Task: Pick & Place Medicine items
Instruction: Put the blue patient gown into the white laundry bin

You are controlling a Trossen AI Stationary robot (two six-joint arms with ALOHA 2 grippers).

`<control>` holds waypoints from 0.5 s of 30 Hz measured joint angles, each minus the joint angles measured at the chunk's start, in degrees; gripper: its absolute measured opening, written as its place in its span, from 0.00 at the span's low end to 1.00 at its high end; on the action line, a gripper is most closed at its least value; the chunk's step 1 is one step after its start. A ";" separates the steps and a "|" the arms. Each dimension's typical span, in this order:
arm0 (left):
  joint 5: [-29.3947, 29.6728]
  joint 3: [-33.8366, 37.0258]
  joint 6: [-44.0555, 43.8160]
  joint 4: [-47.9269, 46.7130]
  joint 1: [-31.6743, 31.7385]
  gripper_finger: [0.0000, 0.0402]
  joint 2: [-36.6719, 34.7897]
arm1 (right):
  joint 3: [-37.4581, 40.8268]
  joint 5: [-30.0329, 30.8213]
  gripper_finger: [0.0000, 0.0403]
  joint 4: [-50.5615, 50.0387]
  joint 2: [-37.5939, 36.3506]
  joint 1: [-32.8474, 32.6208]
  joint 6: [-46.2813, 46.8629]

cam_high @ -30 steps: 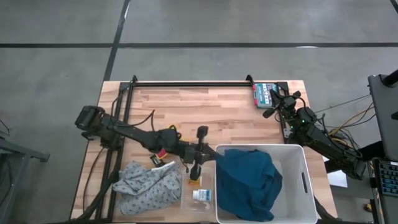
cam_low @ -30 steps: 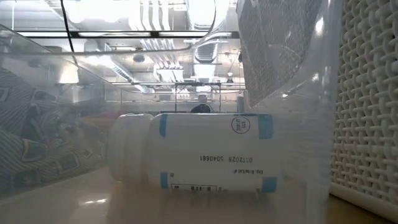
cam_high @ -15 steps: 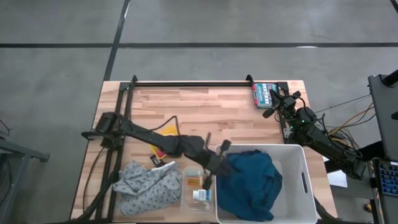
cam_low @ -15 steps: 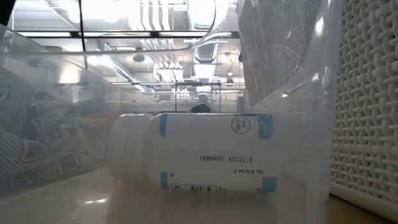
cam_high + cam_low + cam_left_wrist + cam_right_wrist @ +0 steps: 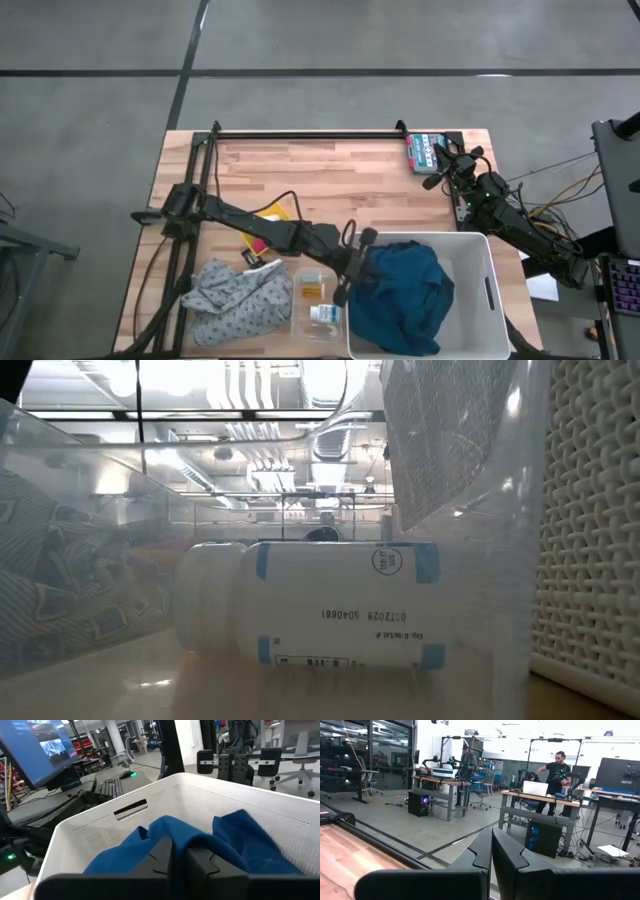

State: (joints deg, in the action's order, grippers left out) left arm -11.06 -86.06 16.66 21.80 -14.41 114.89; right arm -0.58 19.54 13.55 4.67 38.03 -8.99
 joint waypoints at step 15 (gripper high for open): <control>2.45 -0.26 3.77 -2.19 -0.33 0.63 -0.41 | 0.00 0.01 0.02 -0.01 -0.01 -0.01 0.00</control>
State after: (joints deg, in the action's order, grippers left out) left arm -8.61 -86.32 20.43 19.62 -14.74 114.48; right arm -0.58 19.55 13.54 4.66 38.02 -8.99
